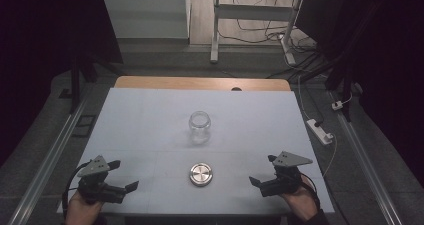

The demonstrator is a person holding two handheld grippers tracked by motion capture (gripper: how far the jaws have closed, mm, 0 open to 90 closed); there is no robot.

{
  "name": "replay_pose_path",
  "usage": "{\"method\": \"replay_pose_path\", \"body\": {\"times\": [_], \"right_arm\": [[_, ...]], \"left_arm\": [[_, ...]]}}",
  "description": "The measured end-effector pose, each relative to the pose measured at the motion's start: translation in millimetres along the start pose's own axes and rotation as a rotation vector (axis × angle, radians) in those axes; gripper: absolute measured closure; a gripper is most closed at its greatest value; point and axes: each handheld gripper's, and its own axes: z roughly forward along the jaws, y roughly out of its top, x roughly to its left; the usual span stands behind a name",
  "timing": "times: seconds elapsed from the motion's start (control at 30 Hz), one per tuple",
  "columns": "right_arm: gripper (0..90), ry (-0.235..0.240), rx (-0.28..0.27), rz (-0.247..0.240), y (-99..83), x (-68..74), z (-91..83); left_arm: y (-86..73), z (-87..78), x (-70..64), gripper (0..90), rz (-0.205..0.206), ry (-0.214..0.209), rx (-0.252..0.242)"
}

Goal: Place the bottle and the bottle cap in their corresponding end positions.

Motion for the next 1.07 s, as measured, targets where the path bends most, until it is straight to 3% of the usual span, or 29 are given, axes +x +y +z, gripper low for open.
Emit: {"method": "replay_pose_path", "body": {"times": [0.57,0.87,1.07], "right_arm": [[0.0,-0.099,0.021,0.088,-30.9,-13.5,-28.3],[0.0,-0.126,0.045,0.126,-40.8,-15.0,-36.3],[0.0,-0.129,0.054,0.14,-42.4,-16.1,-37.5]], "left_arm": [[-26.4,-14.0,8.9,0.0,-0.075,0.037,0.008],[-38.2,-14.5,8.5,0.0,-0.093,0.063,0.056],[-39.0,-16.6,10.3,0.0,-0.111,0.057,0.037]]}}
